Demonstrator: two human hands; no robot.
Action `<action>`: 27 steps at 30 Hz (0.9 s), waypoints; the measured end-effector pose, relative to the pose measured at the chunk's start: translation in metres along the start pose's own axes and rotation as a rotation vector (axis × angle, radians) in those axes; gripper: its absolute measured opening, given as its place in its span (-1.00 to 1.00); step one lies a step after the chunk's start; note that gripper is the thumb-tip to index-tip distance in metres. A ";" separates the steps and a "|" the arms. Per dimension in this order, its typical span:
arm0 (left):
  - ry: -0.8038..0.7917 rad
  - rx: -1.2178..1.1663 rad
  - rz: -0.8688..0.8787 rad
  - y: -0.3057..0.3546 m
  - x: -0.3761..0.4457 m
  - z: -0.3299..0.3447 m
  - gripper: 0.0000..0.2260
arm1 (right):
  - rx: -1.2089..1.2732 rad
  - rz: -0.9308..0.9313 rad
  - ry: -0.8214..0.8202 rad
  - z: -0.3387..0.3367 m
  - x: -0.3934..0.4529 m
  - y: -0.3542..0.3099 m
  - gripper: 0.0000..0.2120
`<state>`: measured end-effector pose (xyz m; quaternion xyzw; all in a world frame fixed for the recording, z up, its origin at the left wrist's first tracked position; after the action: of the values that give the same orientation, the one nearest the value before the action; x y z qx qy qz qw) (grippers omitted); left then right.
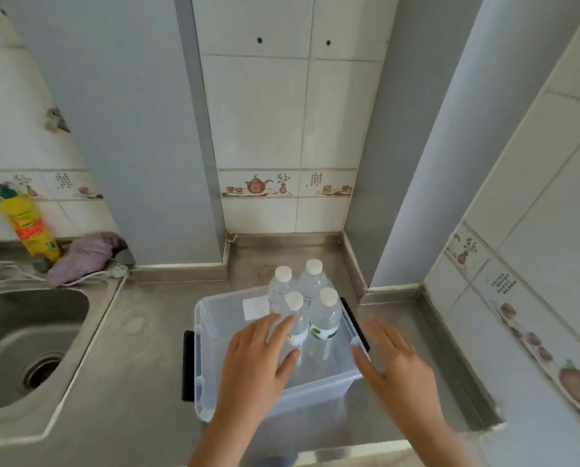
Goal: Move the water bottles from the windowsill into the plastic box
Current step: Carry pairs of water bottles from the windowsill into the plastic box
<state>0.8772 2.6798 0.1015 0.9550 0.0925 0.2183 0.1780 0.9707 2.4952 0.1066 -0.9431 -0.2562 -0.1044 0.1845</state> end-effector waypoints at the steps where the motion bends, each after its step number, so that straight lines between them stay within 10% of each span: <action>1: -0.013 -0.001 0.024 0.001 -0.003 -0.001 -0.52 | -0.018 0.028 0.007 -0.005 -0.009 -0.002 -0.70; 27: -0.181 -0.334 0.452 0.117 -0.054 0.007 -0.55 | -0.258 0.473 0.096 -0.089 -0.184 0.017 -0.57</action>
<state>0.8440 2.5563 0.1199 0.9244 -0.1763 0.1784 0.2872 0.8143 2.3636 0.1291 -0.9864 -0.0045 -0.1349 0.0942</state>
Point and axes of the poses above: each hand's wrist, its own x-axis towards the middle knuckle, its own z-axis out of the palm, y = z × x, the point moved 8 cm from there along x, towards the middle knuckle, and after that the axes turned 7 degrees about -x, right-handed, at the moved point
